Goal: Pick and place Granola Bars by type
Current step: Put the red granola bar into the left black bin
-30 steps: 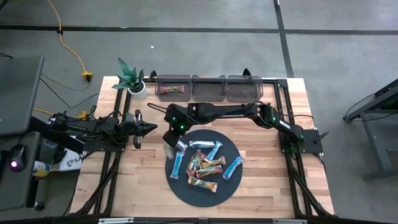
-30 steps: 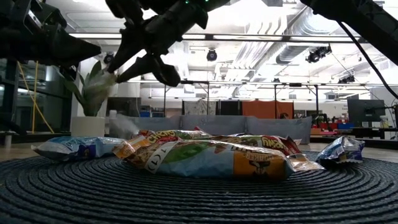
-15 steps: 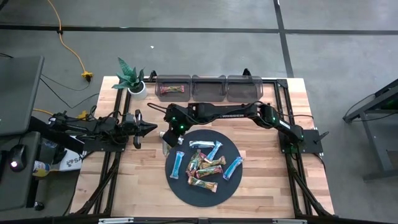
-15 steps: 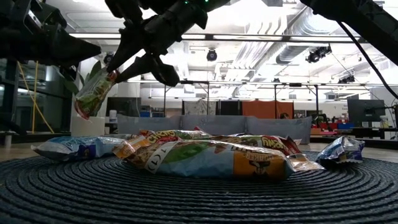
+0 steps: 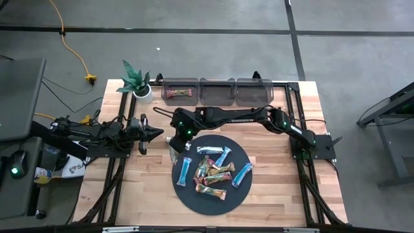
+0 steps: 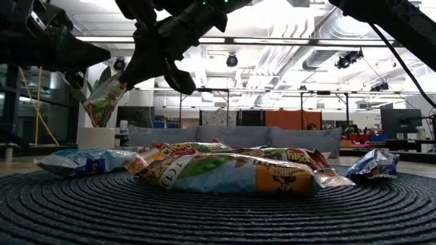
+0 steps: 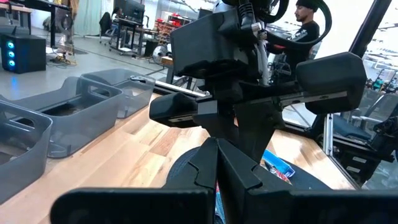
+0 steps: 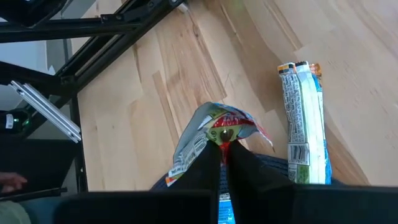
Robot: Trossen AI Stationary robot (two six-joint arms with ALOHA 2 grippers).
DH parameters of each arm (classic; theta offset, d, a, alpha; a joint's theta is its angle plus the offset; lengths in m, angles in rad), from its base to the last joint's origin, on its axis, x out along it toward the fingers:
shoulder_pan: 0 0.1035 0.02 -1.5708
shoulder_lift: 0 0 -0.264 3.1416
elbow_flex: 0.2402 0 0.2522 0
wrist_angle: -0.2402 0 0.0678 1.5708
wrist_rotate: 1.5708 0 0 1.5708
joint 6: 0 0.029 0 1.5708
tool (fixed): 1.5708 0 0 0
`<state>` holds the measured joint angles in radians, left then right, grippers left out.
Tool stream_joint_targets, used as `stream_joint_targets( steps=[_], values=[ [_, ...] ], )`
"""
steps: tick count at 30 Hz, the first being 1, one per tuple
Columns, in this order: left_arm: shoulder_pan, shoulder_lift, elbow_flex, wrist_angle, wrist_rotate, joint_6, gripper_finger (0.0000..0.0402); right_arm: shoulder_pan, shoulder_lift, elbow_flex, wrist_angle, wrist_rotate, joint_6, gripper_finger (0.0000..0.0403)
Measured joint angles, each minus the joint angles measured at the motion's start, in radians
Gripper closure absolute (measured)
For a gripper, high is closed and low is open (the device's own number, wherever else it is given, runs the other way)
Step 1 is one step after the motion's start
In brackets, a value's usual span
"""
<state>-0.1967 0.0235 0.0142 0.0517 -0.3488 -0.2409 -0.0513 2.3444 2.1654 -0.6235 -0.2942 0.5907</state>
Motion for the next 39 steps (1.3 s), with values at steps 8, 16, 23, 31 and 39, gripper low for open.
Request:
stream_joint_targets(
  steps=[8, 16, 23, 31, 39],
  values=[
    [0.000, 0.000, 0.000, 0.000, 0.000, 0.000, 0.0400, 0.000, -0.003, 0.000, -0.001, 0.033, -0.015, 0.0403],
    [0.000, 0.000, 0.000, 0.000, 0.000, 0.000, 0.0400, -0.005, -0.089, 0.000, -0.035, 0.098, -0.042, 0.0402],
    [0.000, 0.000, 0.000, 0.000, 0.000, 0.000, 0.0400, -0.023, -0.200, 0.000, -0.068, 0.191, -0.088, 0.0402],
    [0.000, 0.000, 0.000, 0.000, 0.000, 0.000, 0.0400, -0.046, -0.312, 0.000, -0.060, 0.332, -0.174, 0.0402],
    [0.000, 0.000, 0.000, 0.000, 0.000, 0.000, 0.0400, -0.073, -0.342, 0.000, 0.022, 0.430, -0.453, 0.0402]
  ],
)
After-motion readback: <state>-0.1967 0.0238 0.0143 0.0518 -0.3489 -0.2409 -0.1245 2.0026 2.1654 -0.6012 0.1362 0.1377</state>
